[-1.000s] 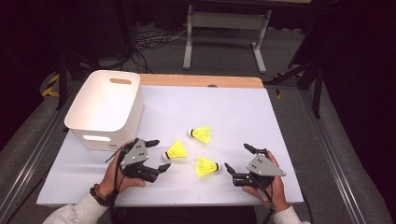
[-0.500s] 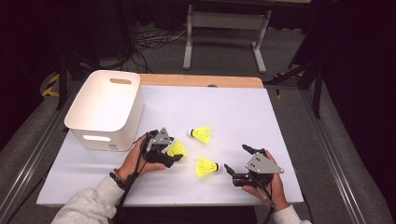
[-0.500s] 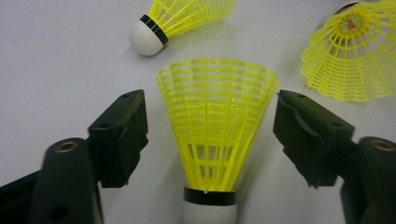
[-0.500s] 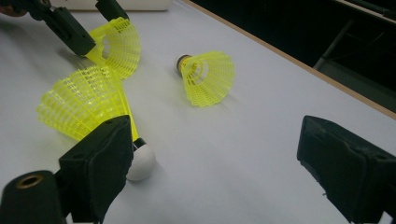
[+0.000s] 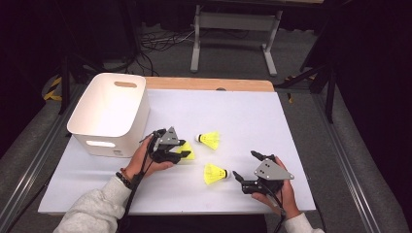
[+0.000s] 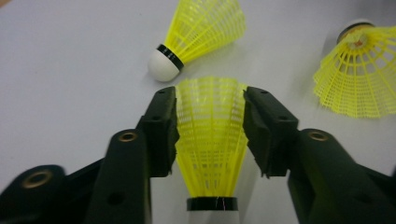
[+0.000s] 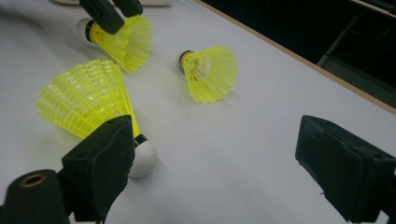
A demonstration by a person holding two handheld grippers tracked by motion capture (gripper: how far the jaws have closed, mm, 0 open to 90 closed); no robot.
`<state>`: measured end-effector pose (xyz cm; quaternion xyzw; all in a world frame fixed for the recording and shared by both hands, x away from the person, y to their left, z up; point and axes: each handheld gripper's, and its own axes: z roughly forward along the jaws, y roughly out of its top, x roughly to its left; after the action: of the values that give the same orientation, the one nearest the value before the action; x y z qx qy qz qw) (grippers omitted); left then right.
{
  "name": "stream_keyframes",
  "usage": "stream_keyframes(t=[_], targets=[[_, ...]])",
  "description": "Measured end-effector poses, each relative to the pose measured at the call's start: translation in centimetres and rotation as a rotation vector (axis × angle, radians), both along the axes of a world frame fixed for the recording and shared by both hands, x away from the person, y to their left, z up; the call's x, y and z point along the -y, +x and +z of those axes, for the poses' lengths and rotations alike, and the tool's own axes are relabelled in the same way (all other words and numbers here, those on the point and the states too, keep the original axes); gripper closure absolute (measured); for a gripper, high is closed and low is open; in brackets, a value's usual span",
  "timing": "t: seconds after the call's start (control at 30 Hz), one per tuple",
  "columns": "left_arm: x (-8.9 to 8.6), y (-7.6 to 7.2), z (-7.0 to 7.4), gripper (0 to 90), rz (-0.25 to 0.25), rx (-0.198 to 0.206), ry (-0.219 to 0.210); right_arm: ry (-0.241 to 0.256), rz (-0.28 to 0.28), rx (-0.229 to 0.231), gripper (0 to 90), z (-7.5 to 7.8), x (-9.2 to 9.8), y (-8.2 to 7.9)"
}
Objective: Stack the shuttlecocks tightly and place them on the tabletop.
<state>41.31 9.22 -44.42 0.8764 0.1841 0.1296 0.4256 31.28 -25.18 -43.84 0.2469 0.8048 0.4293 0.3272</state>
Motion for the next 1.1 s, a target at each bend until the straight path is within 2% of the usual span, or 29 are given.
stream_keyframes(t=[0.1, 0.17, 0.2, 0.27, 0.37, 0.43, 0.5, 0.6, 0.7, 0.77, 0.9, 0.97, 1.03, 1.07, 1.1], targets=[[-0.1, 0.2, 0.3, 61.2, -0.003, 0.039, 0.024, 0.001, 0.001, -0.003, 12.5, 0.0, 0.0, 0.1], [-0.2, 0.5, 0.4, 62.6, -0.01, 0.03, 0.026, -0.003, 0.001, -0.001, 12.6, -0.1, -0.1, 0.1], [-0.2, 0.6, 0.3, 60.4, -0.01, 0.014, 0.023, -0.003, 0.003, -0.005, 12.6, -0.1, -0.1, 0.1], [-0.2, 0.7, 0.2, 52.7, 0.018, 0.004, 0.027, -0.009, 0.006, -0.011, 12.6, -0.1, -0.2, 0.1], [-0.3, 0.9, -0.1, 31.9, 0.083, -0.034, 0.017, -0.018, 0.011, -0.009, 12.7, -0.1, -0.2, 0.0], [-0.1, 1.1, -0.4, 22.9, 0.089, -0.063, 0.04, -0.017, 0.011, -0.012, 12.7, -0.1, -0.2, 0.0], [0.1, 1.4, -0.9, 19.9, 0.09, -0.102, 0.061, -0.016, 0.013, -0.019, 12.7, -0.2, -0.2, 0.1], [0.5, 1.7, -1.4, 19.9, 0.092, -0.139, 0.079, -0.022, 0.015, -0.022, 12.7, -0.2, -0.3, 0.1], [0.8, 1.9, -1.7, 21.9, 0.085, -0.155, 0.101, -0.022, 0.016, -0.024, 12.7, -0.2, -0.3, 0.1], [0.9, 2.2, -1.8, 27.9, 0.078, -0.161, 0.099, -0.021, 0.019, -0.031, 12.7, -0.3, -0.3, 0.1], [1.1, 2.4, -1.8, 35.4, 0.053, -0.16, 0.107, -0.025, 0.022, -0.034, 12.8, -0.3, -0.4, 0.1], [1.0, 2.4, -1.6, 43.0, 0.031, -0.136, 0.123, -0.028, 0.026, -0.034, 12.8, -0.3, -0.4, 0.1], [0.9, 2.5, -1.3, 47.0, 0.01, -0.114, 0.133, -0.03, 0.025, -0.036, 12.9, -0.4, -0.4, 0.1], [0.9, 2.4, -1.0, 49.1, -0.009, -0.095, 0.152, -0.029, 0.026, -0.036, 12.9, -0.4, -0.4, 0.1], [0.9, 2.4, -1.0, 49.2, -0.009, -0.095, 0.152, -0.029, 0.026, -0.036, 12.9, -0.4, -0.4, 0.1]])
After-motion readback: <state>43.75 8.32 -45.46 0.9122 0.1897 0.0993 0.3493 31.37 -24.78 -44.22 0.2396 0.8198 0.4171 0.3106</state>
